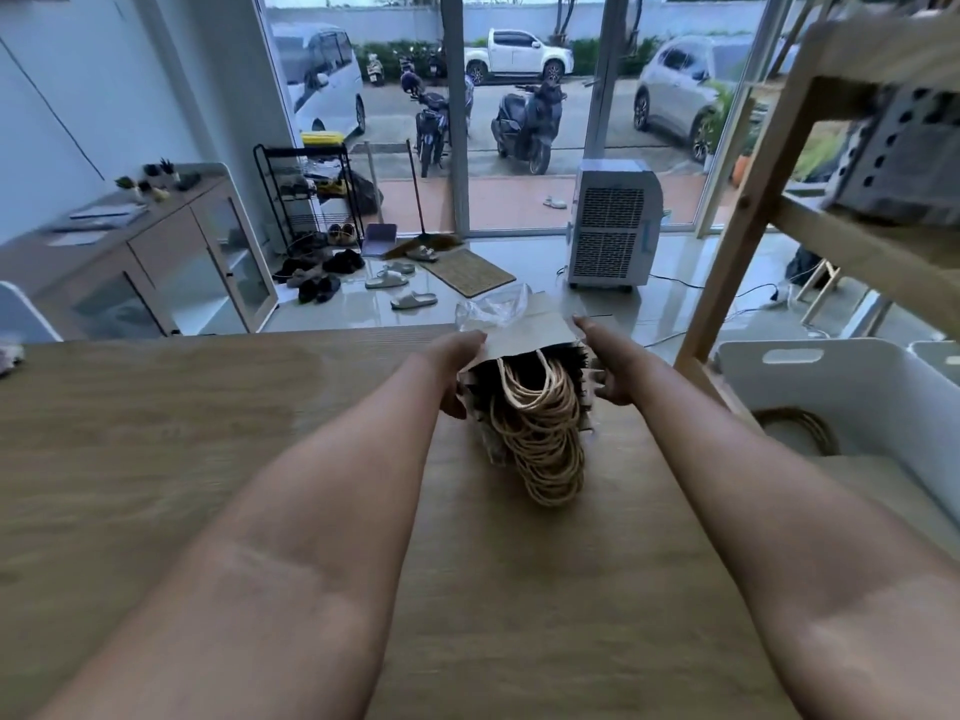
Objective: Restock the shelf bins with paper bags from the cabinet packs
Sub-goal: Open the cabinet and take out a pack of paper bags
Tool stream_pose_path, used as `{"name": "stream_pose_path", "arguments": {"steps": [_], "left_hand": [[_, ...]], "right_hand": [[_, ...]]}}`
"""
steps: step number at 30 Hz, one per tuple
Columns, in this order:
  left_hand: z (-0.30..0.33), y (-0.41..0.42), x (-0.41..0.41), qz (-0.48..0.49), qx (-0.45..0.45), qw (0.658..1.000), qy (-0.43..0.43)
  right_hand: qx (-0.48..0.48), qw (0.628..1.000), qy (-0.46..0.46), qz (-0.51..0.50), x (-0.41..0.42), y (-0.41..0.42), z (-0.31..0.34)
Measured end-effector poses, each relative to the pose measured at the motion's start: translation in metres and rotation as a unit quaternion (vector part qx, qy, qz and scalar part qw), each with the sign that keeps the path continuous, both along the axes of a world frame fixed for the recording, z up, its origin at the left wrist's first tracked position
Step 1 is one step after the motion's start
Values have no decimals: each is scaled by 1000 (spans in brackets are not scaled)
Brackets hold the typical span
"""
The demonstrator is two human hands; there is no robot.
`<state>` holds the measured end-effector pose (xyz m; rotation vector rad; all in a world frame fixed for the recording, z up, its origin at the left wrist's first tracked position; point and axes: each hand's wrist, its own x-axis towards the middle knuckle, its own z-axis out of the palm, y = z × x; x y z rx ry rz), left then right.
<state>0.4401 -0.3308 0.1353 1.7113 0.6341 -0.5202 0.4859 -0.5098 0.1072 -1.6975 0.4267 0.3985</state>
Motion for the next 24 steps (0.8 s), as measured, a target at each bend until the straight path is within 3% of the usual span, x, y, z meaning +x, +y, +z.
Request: {"name": "stream_pose_path", "arguments": {"steps": [11, 17, 24], "left_hand": [[44, 15, -91, -96, 85, 988, -89], [45, 10, -160, -167, 104, 977, -83], [33, -33, -216, -284, 136, 945, -87]], "right_hand": [[-71, 993, -71, -68, -98, 4, 22], [-77, 989, -68, -110, -188, 0, 25], [-159, 974, -61, -150, -276, -26, 16]]}}
